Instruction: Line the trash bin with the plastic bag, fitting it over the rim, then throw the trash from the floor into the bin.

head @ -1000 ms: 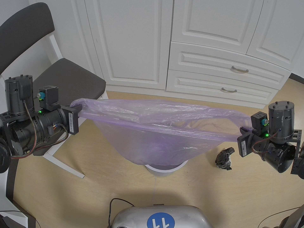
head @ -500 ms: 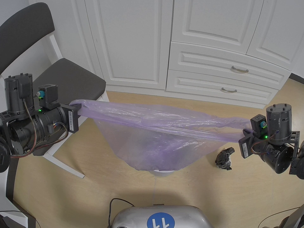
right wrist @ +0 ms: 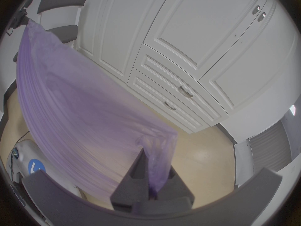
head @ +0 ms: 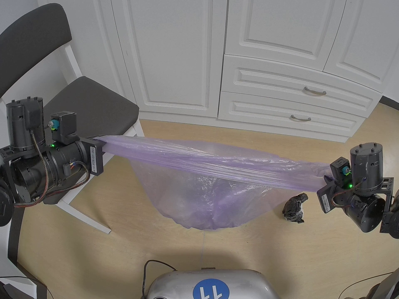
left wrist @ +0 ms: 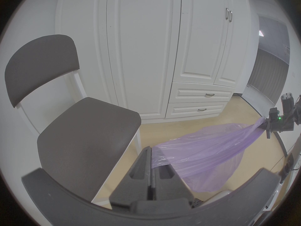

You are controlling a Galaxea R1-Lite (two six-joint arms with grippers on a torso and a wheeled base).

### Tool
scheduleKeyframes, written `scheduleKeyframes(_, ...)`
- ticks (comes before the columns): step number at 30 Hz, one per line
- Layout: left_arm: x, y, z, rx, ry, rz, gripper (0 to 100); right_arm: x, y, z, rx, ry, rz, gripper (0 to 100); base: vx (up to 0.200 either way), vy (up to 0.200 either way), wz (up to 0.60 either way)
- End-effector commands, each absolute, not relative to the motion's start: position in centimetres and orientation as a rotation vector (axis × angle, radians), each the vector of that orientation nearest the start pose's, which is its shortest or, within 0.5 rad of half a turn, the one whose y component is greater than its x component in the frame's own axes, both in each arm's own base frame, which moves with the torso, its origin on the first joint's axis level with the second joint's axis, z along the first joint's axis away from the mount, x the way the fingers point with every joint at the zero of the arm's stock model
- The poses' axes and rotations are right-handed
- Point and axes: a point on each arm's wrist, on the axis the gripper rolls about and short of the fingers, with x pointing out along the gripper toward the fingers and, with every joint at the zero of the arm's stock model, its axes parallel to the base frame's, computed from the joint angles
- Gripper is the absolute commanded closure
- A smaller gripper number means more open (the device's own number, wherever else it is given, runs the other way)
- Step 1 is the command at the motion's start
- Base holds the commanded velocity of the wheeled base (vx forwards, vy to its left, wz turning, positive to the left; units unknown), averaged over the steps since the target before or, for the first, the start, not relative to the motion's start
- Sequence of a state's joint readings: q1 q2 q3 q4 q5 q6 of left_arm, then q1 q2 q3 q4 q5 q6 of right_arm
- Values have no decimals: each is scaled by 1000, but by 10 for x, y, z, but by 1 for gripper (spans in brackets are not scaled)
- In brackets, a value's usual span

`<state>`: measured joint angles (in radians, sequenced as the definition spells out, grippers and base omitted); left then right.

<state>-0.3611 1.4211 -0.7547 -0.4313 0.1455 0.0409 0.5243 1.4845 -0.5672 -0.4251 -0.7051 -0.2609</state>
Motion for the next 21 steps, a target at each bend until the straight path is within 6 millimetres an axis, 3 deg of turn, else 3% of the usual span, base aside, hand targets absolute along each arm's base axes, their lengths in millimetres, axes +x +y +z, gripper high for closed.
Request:
scheduleKeyframes(1,224,-81,225,100,220,-214,100,203,100,161,-537,421,-132,100,0,0,0)
scheduleKeyframes(11,223,-87,223,107,225,-240,100,199,102,172,-494,352,-126,100,0,0,0)
scheduleKeyframes(15,218,-87,227,103,207,-249,100,184,103,181,-467,284,-109,100,0,0,0)
scheduleKeyframes(17,208,-87,234,95,175,-266,100,167,106,187,-479,244,-92,100,0,0,0)
scheduleKeyframes(21,199,-99,235,93,164,-331,100,153,109,189,-487,217,-53,100,0,0,0)
